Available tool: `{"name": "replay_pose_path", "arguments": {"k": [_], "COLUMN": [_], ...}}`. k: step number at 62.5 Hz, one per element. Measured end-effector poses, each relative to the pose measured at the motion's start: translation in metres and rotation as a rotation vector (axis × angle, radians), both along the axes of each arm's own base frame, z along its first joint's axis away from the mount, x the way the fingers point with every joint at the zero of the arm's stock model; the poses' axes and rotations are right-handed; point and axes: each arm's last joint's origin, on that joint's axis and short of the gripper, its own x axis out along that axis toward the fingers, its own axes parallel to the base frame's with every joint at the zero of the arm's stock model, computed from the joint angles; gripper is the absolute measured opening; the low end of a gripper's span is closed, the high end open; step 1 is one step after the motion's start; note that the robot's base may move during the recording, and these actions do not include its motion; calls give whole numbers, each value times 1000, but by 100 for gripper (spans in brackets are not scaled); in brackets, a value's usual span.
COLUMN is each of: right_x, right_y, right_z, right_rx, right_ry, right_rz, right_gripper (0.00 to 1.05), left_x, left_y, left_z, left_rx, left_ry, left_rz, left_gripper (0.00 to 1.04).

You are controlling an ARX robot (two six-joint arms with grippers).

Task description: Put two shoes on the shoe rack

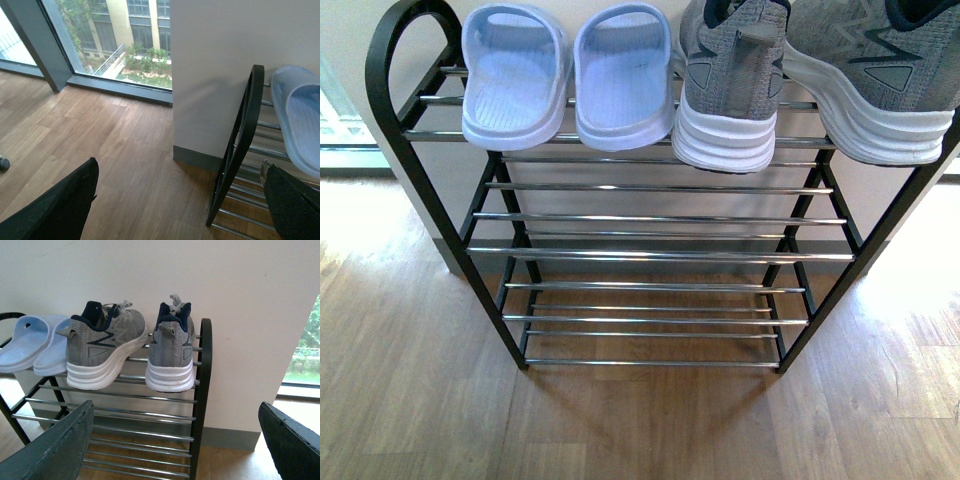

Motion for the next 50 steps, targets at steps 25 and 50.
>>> {"name": "replay_pose_path", "arguments": {"k": [25, 50], "right_x": [0, 0], "right_y": [0, 0], "right_z": [0, 0], "right_rx": [0, 0], "right_ry": [0, 0], "right_rz": [0, 0], "right_gripper": [95, 95], "left_x": [-18, -29], "left_y": [22, 22], "left_z": [-25, -52], "left_rx": [7, 44], "left_ry": [-256, -239], "left_rz": [-346, -367], "left_gripper": [56, 1]}}
